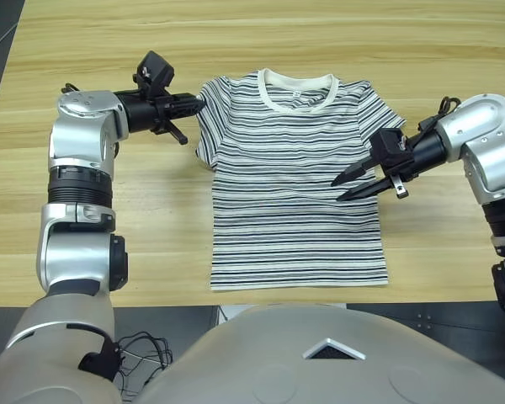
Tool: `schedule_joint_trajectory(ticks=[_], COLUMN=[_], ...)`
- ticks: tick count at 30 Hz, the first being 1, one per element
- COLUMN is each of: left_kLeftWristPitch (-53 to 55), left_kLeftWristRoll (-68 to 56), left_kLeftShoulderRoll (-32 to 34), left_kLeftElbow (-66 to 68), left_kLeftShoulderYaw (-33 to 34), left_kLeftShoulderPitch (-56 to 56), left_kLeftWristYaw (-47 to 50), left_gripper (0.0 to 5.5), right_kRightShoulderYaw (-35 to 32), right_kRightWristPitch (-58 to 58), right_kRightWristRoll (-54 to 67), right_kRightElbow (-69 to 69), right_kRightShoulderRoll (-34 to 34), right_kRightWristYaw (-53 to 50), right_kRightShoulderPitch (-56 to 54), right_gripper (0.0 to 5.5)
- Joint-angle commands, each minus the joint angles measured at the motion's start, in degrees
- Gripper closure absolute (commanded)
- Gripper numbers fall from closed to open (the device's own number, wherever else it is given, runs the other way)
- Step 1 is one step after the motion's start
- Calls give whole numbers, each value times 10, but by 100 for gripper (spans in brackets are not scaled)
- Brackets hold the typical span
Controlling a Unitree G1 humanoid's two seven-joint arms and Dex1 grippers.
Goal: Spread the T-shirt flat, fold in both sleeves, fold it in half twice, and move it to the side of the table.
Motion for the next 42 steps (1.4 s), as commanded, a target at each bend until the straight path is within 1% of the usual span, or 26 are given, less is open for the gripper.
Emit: schedule_joint_trajectory(ticks=[1, 10, 14, 15, 16, 20, 23, 24, 30, 33, 37, 39, 40, 42], left_kLeftWristPitch=[3, -11, -28, -32, -36, -46, -56, -60, -63, -44, -31, -33, -46, -61], left_kLeftWristRoll=[16, 40, 58, 63, 67, 81, 92, 93, 55, 44, 40, 32, 24, -5], left_kLeftShoulderRoll=[-33, -115, -142, -144, -145, -148, -151, -151, -118, -107, -106, -99, -88, -58], left_kLeftElbow=[4, 70, 130, 143, 151, 165, 182, 182, 69, 26, 3, -14, -33, -66], left_kLeftShoulderYaw=[-29, -66, -73, -75, -77, -87, -91, -90, -71, -66, -69, -62, -49, -3], left_kLeftShoulderPitch=[-28, -79, -95, -97, -98, -97, -98, -97, -65, -54, -44, -37, -30, -18], left_kLeftWristYaw=[0, 16, 32, 33, 31, 22, 29, 26, -56, -61, -57, -57, -60, -58], left_gripper=[536, 536, 536, 513, 504, 427, 384, 362, 362, 362, 362, 362, 362, 362], right_kRightShoulderYaw=[0, 1, 0, 0, -1, -2, -3, -4, -16, -23, -31, -61, -89, -143], right_kRightWristPitch=[-13, -29, -39, -42, -44, -51, -54, -55, -50, -50, -55, -42, -30, -5], right_kRightWristRoll=[-12, -20, -23, -23, -24, -24, -23, -23, -19, -20, -27, -25, -24, -26], right_kRightElbow=[8, 29, 42, 46, 49, 58, 62, 62, 63, 66, 83, 141, 200, 347], right_kRightShoulderRoll=[8, 25, 34, 35, 36, 39, 39, 39, 30, 28, 34, 34, 32, 34], right_kRightWristYaw=[0, 1, 2, 2, 2, 3, 3, 3, 5, 5, -5, -34, -67, -157], right_kRightShoulderPitch=[-7, -4, -4, -5, -5, -6, -6, -6, -17, -24, -34, -68, -101, -180], right_gripper=[410, 410, 410, 410, 410, 410, 410, 410, 410, 410, 410, 410, 410, 410])
